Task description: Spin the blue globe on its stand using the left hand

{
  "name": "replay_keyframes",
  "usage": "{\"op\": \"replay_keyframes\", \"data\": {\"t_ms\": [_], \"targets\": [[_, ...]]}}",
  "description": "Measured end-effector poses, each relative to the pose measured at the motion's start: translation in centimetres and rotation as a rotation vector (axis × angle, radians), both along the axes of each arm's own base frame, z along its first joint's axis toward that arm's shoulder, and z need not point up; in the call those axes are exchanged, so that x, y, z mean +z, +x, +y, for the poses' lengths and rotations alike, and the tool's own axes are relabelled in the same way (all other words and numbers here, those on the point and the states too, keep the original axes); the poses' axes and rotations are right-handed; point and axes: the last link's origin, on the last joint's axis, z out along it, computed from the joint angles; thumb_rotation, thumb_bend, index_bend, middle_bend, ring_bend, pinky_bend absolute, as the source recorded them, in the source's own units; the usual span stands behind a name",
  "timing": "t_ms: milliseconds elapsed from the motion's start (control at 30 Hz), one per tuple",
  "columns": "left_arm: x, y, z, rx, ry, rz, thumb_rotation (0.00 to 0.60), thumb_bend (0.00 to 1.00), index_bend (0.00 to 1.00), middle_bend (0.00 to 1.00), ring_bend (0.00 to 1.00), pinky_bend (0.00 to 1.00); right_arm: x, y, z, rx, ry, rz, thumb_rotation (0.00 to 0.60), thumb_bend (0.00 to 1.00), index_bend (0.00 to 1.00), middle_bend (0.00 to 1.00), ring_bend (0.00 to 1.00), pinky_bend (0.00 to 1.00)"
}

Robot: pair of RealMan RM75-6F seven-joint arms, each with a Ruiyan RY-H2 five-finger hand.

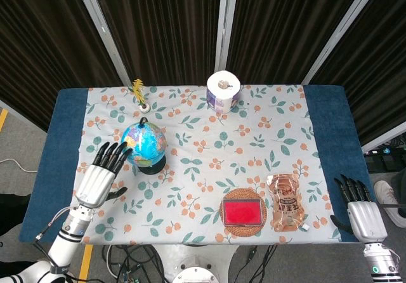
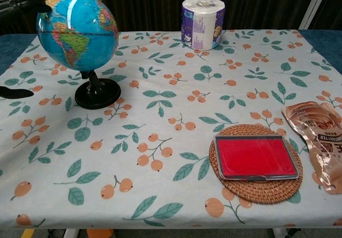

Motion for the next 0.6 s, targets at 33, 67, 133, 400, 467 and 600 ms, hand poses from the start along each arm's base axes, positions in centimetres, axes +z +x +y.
{"op": "replay_keyframes", "data": {"t_ms": [33,67,133,400,467,600], "targets": [[0.1,-0.3,0.0,0.014,0.002,0.000,0.600,0.00,0.03,0.00,0.00,0.00,0.0,0.0,0.0,0.000,0.000,0.000,0.600,0.14,0.00,0.00,0.00,0.00],[0.2,-0.6,0.0,0.029,0.004,-0.001,0.600,0.00,0.03,0.00,0.00,0.00,0.0,0.0,0.0,0.001,0.000,0.001,0.600,0.14,0.00,0.00,0.00,0.00],[0.4,-1.4,0.0,0.070,0.009,0.000,0.600,0.00,0.03,0.00,0.00,0.00,0.0,0.1,0.0,0.002,-0.001,0.001,0.600,0.14,0.00,0.00,0.00,0.00],[1.8,-5.7,-0.6,0.250,0.051,-0.002,0.600,0.00,0.03,0.00,0.00,0.00,0.0,0.1,0.0,0.001,-0.002,0.001,0.600,0.14,0.00,0.00,0.00,0.00],[2.0,-6.4,-0.9,0.275,0.057,-0.002,0.600,0.00,0.03,0.00,0.00,0.00,0.0,0.2,0.0,0.001,0.000,0.000,0.600,0.14,0.00,0.00,0.00,0.00],[2.2,-7.7,-2.3,0.318,0.056,0.000,0.600,0.00,0.03,0.00,0.00,0.00,0.0,0.4,0.0,0.006,-0.001,-0.004,0.600,0.14,0.00,0.00,0.00,0.00]]}}
